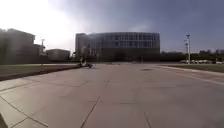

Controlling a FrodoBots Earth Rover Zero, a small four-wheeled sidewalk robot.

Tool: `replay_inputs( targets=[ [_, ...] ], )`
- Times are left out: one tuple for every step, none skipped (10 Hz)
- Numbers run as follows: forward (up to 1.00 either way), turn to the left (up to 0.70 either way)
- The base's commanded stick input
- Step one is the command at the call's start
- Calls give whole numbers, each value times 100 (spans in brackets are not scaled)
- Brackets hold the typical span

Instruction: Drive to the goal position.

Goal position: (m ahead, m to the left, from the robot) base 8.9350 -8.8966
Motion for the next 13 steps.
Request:
replay_inputs(
  targets=[
    [100, 0],
    [100, -3],
    [100, -5],
    [100, -39],
    [100, -39],
    [100, -39],
    [100, -39],
    [100, -39],
    [100, -39],
    [100, -39],
    [100, -17],
    [100, -1],
    [100, 0]
  ],
)
